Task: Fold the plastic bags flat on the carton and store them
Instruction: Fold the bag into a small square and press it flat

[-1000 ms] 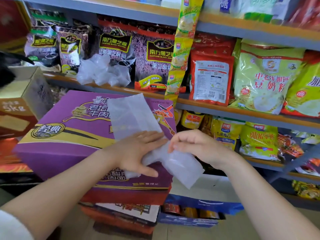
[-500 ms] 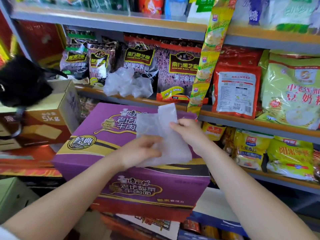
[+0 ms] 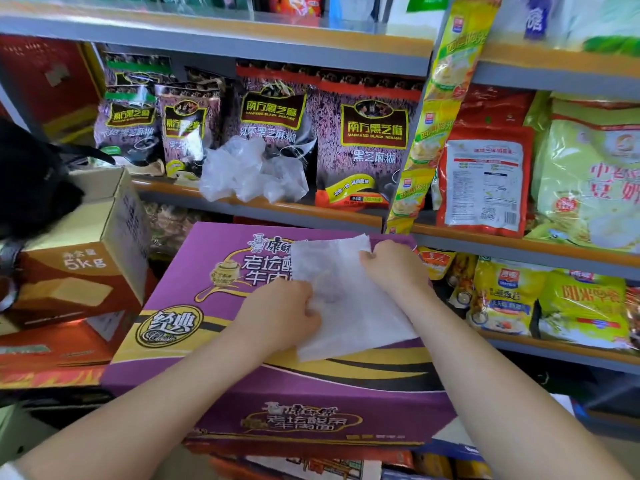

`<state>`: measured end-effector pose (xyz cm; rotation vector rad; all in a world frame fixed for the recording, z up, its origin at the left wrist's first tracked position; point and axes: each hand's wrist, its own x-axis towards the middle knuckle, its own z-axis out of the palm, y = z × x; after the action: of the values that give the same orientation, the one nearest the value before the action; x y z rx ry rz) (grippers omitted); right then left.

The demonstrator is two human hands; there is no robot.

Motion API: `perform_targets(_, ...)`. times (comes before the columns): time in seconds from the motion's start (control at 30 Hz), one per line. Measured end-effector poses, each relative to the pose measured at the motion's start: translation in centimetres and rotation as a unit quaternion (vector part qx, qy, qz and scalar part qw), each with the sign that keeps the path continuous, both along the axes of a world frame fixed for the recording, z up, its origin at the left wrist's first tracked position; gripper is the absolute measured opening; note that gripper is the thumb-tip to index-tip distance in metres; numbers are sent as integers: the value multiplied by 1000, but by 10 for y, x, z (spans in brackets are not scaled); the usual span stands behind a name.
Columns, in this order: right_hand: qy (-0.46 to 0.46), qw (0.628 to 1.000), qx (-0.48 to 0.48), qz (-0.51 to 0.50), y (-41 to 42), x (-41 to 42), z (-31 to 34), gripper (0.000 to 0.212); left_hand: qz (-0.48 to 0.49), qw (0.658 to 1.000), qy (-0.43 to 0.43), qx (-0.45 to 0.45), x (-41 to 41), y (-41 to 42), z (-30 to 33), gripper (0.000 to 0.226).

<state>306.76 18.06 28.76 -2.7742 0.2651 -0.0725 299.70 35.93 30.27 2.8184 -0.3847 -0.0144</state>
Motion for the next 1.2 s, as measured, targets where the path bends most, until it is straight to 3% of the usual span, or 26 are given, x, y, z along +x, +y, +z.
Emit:
perform_targets(0.03,-14,1000,-22,-4,1,-1,-1,37,-1,999,-19,27,-1,-1,-1,9)
perform_targets(0.1,-27,999,-45,-11,1,-1,-4,38,-21,993,-104,57,-3,-3,-3,23)
perform_targets(0.23,4,998,-56,-22,2,6,-2,38,-160,967,-190,-50,-7,-20,-16,38)
perform_targets(0.3,13,997,-79,2,1,7,1,39,-196,970,-132,-65,-14,-33,-18,45)
perform_targets(0.43,39,991,-115,48,2,10,9,44,-141,989,-17,-29,-16,-41,-29,83)
perform_targets(0.6,53,984,-164,41,7,12,12,44,-94,995,6,12,-16,-38,-32,59)
perform_targets(0.7,27,985,-166,39,8,5,12,43,-58,997,19,55,-19,-37,-32,79)
perform_targets(0.8,-26,986,-159,53,10,-11,24,56,-43,995,26,91,-18,-38,-32,90)
perform_targets(0.9,-87,963,-192,165,14,-34,30,64,-29,994,40,101,-19,-42,-30,95)
perform_targets(0.97,-36,956,-168,239,20,-44,19,61,-19,994,40,98,-20,-42,-29,99)
perform_targets(1.07,59,961,-98,252,21,-43,-4,64,-8,994,34,106,-23,-42,-31,101)
perform_targets(1.2,70,964,-96,240,10,-23,-15,65,-13,990,39,132,-25,-40,-32,96)
